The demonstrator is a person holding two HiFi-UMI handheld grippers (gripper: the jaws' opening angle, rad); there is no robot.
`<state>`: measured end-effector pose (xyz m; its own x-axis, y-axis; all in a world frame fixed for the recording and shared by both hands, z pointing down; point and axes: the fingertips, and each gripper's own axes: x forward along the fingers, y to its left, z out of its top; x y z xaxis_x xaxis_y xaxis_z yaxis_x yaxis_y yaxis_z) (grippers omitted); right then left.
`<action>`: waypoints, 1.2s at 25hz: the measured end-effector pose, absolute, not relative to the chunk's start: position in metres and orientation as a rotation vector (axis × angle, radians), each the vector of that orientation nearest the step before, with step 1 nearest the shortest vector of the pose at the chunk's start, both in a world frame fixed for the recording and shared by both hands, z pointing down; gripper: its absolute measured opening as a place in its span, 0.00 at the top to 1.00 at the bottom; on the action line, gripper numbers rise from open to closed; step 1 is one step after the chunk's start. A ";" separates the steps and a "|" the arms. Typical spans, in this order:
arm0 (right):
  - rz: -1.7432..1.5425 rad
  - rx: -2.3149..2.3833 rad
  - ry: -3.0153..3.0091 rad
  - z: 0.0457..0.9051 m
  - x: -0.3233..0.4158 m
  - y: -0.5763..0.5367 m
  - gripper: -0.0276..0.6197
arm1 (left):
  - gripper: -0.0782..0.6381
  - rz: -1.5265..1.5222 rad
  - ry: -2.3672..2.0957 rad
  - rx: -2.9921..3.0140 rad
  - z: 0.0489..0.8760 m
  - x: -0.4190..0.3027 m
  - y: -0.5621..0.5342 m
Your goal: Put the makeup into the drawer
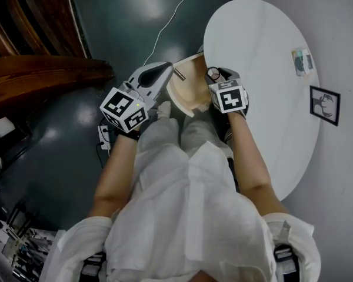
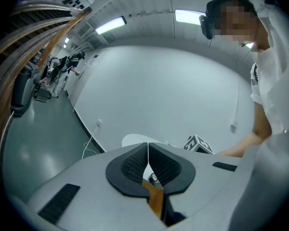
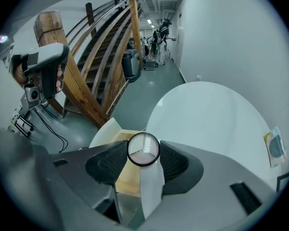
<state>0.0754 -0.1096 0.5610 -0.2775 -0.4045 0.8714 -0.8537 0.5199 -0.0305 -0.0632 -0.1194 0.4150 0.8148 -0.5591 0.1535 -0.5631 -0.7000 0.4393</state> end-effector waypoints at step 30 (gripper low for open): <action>0.697 0.997 -1.863 0.701 -0.009 -0.112 0.63 | 0.87 0.103 -0.862 2.450 0.472 -0.123 -0.110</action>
<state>-0.0091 -0.1122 0.7012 -0.2857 -0.3550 0.8901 -0.8520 0.5193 -0.0663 -0.1234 -0.1098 0.4718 0.7930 -0.5598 0.2406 -0.6007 -0.6521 0.4625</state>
